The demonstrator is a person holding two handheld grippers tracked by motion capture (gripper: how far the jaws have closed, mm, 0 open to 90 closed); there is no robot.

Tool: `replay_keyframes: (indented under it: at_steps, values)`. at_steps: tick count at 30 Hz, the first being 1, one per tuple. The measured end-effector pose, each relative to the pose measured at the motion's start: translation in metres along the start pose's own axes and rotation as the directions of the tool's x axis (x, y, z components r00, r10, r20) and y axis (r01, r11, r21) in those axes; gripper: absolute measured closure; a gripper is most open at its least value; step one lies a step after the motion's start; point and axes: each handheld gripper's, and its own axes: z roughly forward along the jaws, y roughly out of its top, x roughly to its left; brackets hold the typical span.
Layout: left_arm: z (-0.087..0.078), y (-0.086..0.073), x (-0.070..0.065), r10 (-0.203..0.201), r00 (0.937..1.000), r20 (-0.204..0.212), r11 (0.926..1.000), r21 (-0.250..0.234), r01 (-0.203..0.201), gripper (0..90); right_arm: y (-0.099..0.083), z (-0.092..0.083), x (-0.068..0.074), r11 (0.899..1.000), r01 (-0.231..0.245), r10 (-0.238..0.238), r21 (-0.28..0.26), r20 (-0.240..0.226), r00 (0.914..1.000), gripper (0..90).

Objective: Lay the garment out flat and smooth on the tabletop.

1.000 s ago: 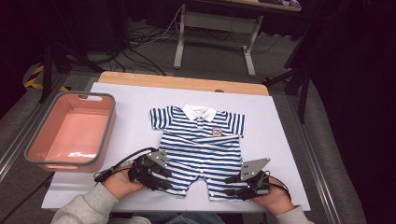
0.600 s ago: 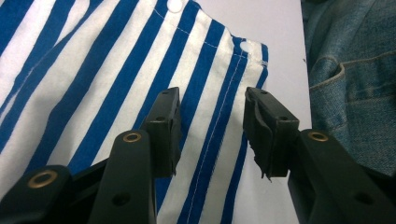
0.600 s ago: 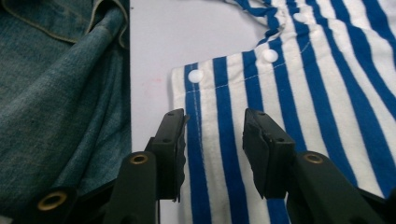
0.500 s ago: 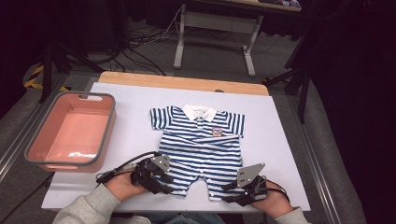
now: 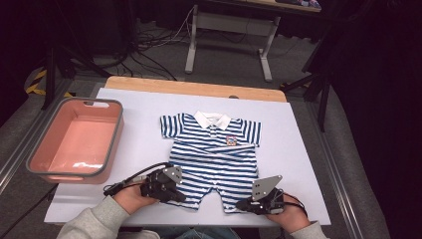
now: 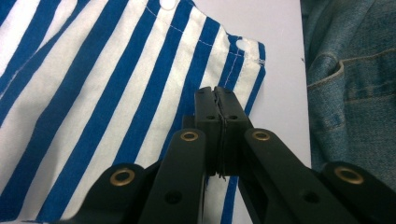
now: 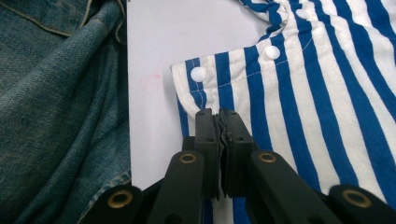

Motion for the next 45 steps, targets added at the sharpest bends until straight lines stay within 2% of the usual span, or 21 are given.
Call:
replay_keyframes:
  at_steps: [3,4,13,16,20,23,24,26,27,28,30,31,32,33,34,36,38,39,40,43,45]
  values:
    - [0.000,0.000,0.000,-0.002,0.9992,0.040,1.0000,0.004,0.002,89.6,0.000,-0.003,0.003,1.000,-0.002,0.003,0.009,-0.029,0.9996,87.9]
    - [-0.001,0.001,-0.003,0.015,0.9960,0.088,0.9998,0.009,-0.016,89.6,0.001,-0.005,0.004,1.000,-0.006,0.006,0.011,-0.040,0.9992,87.9]
    - [0.003,0.004,-0.020,0.055,0.9774,0.204,0.9970,0.042,-0.065,89.4,0.000,-0.010,0.019,0.999,0.006,-0.002,0.033,-0.140,0.9902,87.7]
    - [0.004,0.004,-0.019,0.069,0.9764,0.204,0.9955,0.050,-0.081,88.5,0.000,-0.009,0.019,0.999,0.011,-0.006,0.033,-0.152,0.9883,87.1]
    - [-0.008,0.001,-0.009,0.015,0.9867,0.162,0.9992,-0.039,-0.009,73.8,-0.001,-0.016,0.013,0.999,-0.015,0.011,-0.038,-0.104,0.9945,66.8]
    - [-0.014,0.000,-0.004,-0.008,0.9904,0.138,0.9952,-0.096,0.021,68.9,-0.002,-0.023,0.007,0.995,-0.041,0.034,-0.095,-0.073,0.9968,61.3]
    - [-0.021,-0.001,0.000,-0.034,0.9957,0.087,0.9866,-0.156,0.047,59.3,-0.003,-0.029,-0.002,0.986,-0.071,0.070,-0.154,-0.015,0.9974,55.4]
    - [-0.029,-0.003,0.006,-0.072,0.9964,0.043,0.9732,-0.216,0.080,53.8,-0.005,-0.033,-0.013,0.972,-0.106,0.114,-0.211,0.027,0.9932,50.8]
    - [-0.029,-0.003,0.006,-0.072,0.9964,0.043,0.9732,-0.216,0.080,48.5,-0.005,-0.035,-0.018,0.964,-0.123,0.139,-0.236,0.052,0.9890,46.3]
    - [-0.035,-0.004,0.011,-0.094,0.9953,-0.024,0.9619,-0.260,0.084,43.1,-0.005,-0.036,-0.023,0.957,-0.137,0.161,-0.257,0.078,0.9838,44.1]
    - [-0.037,-0.005,0.013,-0.103,0.9930,-0.058,0.9563,-0.280,0.083,39.8,-0.005,-0.037,-0.027,0.951,-0.145,0.176,-0.272,0.093,0.9800,43.5]
    - [-0.040,-0.006,0.015,-0.114,0.9897,-0.087,0.9491,-0.304,0.082,32.4,-0.003,-0.039,-0.034,0.939,-0.144,0.195,-0.313,0.139,0.9709,35.9]
    - [-0.045,-0.007,0.019,-0.140,0.9815,-0.131,0.9306,-0.356,0.085,29.8,-0.003,-0.039,-0.038,0.932,-0.143,0.205,-0.334,0.158,0.9658,34.8]
    - [-0.047,-0.007,0.022,-0.155,0.9761,-0.152,0.9213,-0.379,0.087,27.3,-0.003,-0.040,-0.041,0.923,-0.150,0.219,-0.354,0.162,0.9622,34.4]
    - [-0.047,-0.007,0.022,-0.155,0.9761,-0.152,0.9213,-0.379,0.087,24.4,-0.003,-0.040,-0.041,0.923,-0.150,0.219,-0.354,0.162,0.9622,34.4]
    - [-0.054,-0.008,0.028,-0.190,0.9611,-0.201,0.8997,-0.427,0.088,19.9,-0.003,-0.041,-0.051,0.901,-0.158,0.253,-0.405,0.192,0.9483,27.4]
    - [-0.058,-0.008,0.030,-0.208,0.9474,-0.244,0.8895,-0.450,0.079,15.1,-0.003,-0.041,-0.055,0.894,-0.151,0.260,-0.421,0.216,0.9411,25.1]
    - [-0.058,-0.008,0.030,-0.208,0.9474,-0.244,0.8895,-0.450,0.079,12.9,-0.004,-0.041,-0.057,0.891,-0.150,0.265,-0.428,0.222,0.9384,23.6]
    - [-0.060,-0.008,0.031,-0.217,0.9408,-0.261,0.8849,-0.459,0.077,12.9,-0.004,-0.041,-0.057,0.891,-0.150,0.265,-0.428,0.222,0.9384,23.6]
    - [-0.066,-0.008,0.034,-0.253,0.9221,-0.293,0.8642,-0.497,0.079,7.0,-0.006,-0.043,-0.063,0.873,-0.156,0.286,-0.462,0.225,0.9313,18.7]
    - [-0.070,-0.007,0.037,-0.273,0.9093,-0.314,0.8534,-0.515,0.078,6.5,-0.009,-0.045,-0.067,0.862,-0.166,0.293,-0.480,0.203,0.9344,17.3]
